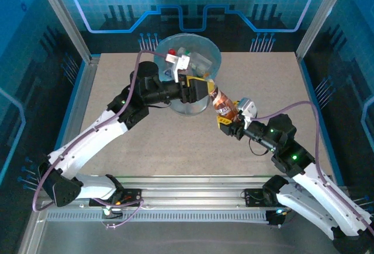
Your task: Put the plastic bottles in the bin
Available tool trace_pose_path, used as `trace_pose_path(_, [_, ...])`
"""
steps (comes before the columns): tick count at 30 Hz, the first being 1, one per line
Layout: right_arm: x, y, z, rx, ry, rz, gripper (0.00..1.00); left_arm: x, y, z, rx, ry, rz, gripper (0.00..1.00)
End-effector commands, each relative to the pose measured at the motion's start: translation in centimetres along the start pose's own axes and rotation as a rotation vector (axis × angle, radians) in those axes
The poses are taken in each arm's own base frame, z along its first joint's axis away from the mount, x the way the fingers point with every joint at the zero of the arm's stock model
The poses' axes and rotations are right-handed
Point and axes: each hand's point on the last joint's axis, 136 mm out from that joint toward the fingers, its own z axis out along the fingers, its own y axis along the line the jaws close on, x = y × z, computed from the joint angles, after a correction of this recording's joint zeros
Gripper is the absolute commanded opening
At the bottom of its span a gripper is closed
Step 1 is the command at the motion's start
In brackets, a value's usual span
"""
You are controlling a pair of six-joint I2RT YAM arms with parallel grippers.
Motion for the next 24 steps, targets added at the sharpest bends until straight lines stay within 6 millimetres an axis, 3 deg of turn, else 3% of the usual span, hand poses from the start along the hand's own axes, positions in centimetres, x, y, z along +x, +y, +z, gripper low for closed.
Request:
trace_pose_path(1, [-2.3,0.6,-0.1,-0.044,-0.089,0.035,0.46,0.2,-2.1,0.6,0.086,0.04,-0.017,0.71])
trace_pose_path(10, [-1.2,0.5,-0.7,-0.015,-0.07,0.039,0.46,-0.2,-2.2,0.4,0.069,0.035,0.013,0.37])
trace_pose_path(18, [-1.4,0.8,-1.1,-0.022,-0.057,0.026,0.47,-0.3,-1.9,0.8,0.075,0.02,-0.007,0.17])
trace_pose_path(24, [-0.9,0.4,-0.8,-0.001,-0.055,0.02,0.48,-0.5,-1.6,0.6,0.039,0.02,0.026,0.09])
